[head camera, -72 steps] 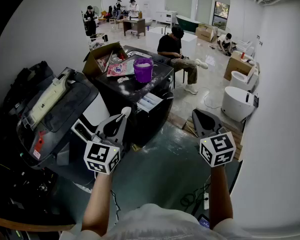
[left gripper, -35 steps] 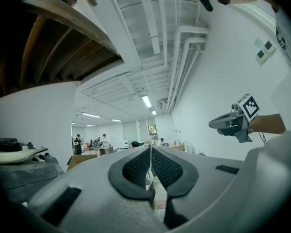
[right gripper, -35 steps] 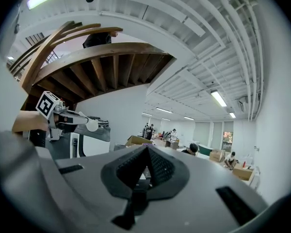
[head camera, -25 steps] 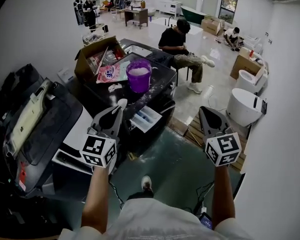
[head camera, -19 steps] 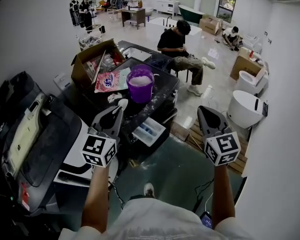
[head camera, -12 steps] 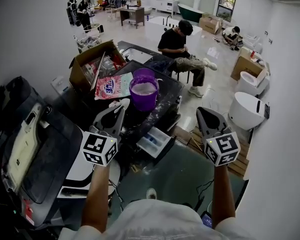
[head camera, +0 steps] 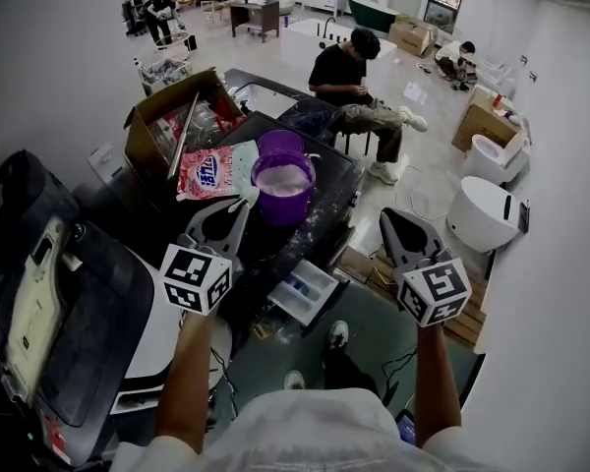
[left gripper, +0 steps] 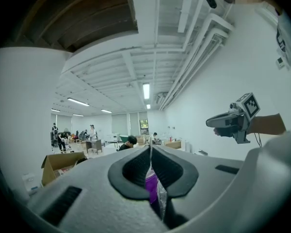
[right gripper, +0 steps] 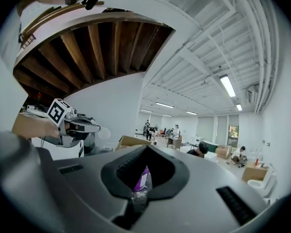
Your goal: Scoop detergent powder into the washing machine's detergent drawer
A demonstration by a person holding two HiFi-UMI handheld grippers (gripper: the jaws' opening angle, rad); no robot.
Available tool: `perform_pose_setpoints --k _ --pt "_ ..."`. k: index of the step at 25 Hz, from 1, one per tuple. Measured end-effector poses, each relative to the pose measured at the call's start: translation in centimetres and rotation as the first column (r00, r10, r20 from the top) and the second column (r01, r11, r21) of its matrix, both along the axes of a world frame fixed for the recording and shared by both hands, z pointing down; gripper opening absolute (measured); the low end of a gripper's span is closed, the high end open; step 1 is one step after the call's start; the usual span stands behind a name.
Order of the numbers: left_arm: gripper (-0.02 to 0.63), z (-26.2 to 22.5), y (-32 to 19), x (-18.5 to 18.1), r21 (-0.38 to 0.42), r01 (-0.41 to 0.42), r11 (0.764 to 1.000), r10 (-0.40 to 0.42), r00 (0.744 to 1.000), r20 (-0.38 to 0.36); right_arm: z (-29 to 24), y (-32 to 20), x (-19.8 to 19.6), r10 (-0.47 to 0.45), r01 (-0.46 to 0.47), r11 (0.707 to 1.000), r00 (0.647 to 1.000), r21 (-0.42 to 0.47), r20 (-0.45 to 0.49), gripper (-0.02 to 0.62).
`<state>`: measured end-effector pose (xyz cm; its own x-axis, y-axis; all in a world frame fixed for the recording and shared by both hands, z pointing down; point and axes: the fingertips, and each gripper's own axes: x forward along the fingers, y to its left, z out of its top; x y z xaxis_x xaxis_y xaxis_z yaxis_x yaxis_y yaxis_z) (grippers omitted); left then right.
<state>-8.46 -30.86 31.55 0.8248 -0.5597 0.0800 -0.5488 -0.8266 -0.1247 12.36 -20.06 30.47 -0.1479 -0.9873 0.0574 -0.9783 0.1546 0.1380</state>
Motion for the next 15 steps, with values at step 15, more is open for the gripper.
perform_pose_setpoints --k 15 --pt "0.014 6.4 -11.7 9.7 -0.225 -0.132 0.966 0.182 0.958 0.221 6.0 -12.4 5.1 -0.09 0.091 0.987 0.996 -0.133 0.012 0.005"
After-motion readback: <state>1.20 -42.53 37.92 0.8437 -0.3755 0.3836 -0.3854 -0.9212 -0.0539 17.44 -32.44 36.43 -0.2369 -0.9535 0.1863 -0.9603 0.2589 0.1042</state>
